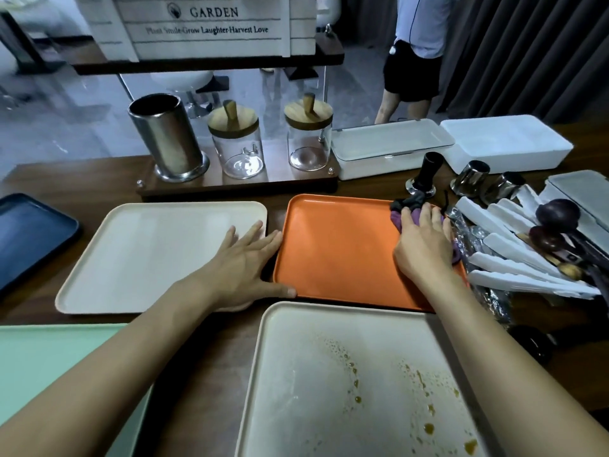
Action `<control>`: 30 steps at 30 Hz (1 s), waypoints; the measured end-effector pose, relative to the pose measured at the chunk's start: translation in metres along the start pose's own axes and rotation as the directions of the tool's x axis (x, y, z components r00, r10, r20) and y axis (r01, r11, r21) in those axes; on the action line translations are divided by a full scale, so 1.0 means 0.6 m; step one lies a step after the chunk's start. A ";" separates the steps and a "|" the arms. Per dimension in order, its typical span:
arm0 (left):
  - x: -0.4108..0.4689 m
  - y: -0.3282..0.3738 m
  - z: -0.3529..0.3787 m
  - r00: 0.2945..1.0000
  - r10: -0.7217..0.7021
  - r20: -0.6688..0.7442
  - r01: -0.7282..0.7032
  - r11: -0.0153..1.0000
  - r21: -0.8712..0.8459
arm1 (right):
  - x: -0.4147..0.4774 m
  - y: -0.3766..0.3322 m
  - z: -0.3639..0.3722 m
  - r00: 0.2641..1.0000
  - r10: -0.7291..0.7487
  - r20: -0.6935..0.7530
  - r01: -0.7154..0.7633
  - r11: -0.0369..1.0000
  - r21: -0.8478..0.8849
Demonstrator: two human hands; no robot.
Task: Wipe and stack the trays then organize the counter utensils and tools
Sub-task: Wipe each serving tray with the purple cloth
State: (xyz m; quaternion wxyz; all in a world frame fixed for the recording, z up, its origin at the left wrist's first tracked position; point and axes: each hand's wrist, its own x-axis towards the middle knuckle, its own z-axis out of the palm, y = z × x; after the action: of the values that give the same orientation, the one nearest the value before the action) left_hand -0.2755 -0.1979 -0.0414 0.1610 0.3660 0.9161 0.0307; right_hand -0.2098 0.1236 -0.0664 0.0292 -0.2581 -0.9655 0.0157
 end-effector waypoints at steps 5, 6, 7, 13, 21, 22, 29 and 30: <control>-0.001 0.007 -0.006 1.000 -0.017 0.020 0.017 1.000 -0.013 | -0.010 -0.078 0.006 0.984 -0.177 -0.022 0.178 0.982 0.063; -0.002 0.009 -0.008 1.000 -0.018 0.021 0.018 1.000 -0.015 | -0.009 -0.103 0.007 0.974 -0.225 -0.015 0.226 0.971 0.083; -0.002 0.009 -0.008 1.000 -0.018 0.021 0.019 1.000 -0.017 | -0.008 -0.127 0.009 0.963 -0.269 -0.007 0.268 0.958 0.100; -0.003 0.010 -0.009 1.000 -0.008 0.016 0.008 1.000 -0.008 | 0.003 -0.194 0.011 0.926 -0.378 0.016 0.373 0.919 0.126; 0.002 0.008 0.002 0.999 0.011 -0.036 -0.010 1.000 0.012 | -0.089 -0.205 -0.002 0.860 -0.507 0.061 0.484 0.846 0.223; 0.002 0.007 0.003 0.999 0.018 -0.048 -0.018 1.000 0.005 | -0.103 -0.197 -0.005 0.850 -0.522 0.068 0.492 0.835 0.246; 0.004 0.008 0.006 0.991 0.126 -0.051 -0.123 0.990 0.067 | -0.179 -0.131 -0.018 0.827 -0.555 0.086 0.502 0.799 0.330; 0.007 0.007 0.005 0.989 0.144 -0.027 -0.141 0.985 0.096 | -0.181 -0.121 -0.021 0.839 -0.537 0.093 0.484 0.813 0.324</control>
State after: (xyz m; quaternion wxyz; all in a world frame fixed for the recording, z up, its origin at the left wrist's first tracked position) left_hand -0.2746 -0.1923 -0.0443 0.1256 0.4372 0.8905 0.0054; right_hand -0.1512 0.0069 -0.0560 -0.0179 0.0211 -0.9849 0.1708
